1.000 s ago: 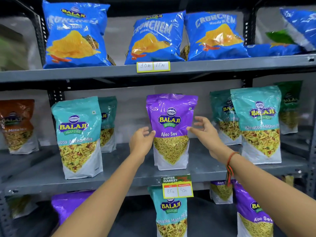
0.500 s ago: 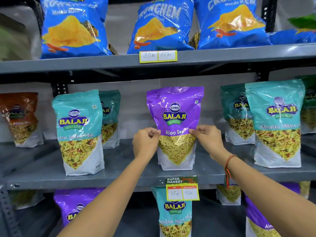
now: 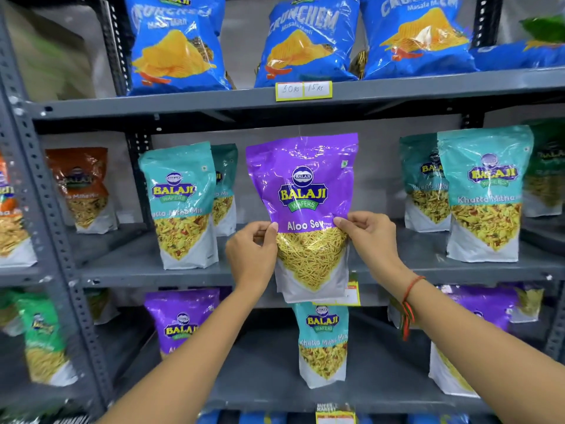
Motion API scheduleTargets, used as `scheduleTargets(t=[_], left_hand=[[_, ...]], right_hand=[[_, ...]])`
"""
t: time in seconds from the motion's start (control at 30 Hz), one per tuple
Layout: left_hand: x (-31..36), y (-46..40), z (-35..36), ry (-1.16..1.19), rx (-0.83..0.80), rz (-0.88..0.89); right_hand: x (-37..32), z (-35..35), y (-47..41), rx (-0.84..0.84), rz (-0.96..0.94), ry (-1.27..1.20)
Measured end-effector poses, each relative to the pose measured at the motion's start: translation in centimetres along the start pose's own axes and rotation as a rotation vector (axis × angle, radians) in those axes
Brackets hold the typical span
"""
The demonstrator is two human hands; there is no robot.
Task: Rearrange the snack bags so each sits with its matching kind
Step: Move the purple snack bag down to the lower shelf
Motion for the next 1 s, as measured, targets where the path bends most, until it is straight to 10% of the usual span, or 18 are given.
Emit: scheduleTargets(t=[1.0], left_hand=[[-28.3, 12.0, -7.4, -0.502, -0.112, -0.440]], right_hand=[[21.2, 18.9, 14.3, -0.382, 0.433, 0.316]])
Point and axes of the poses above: each hand's wrist, its own y-axis away from the middle knuckle, its own z-axis out of the palm, x = y × z, the point moved 2 cm from there along -y, towards the middle knuckle, and after that the axes turned 6 degrees about y, right-handed, at the moved point
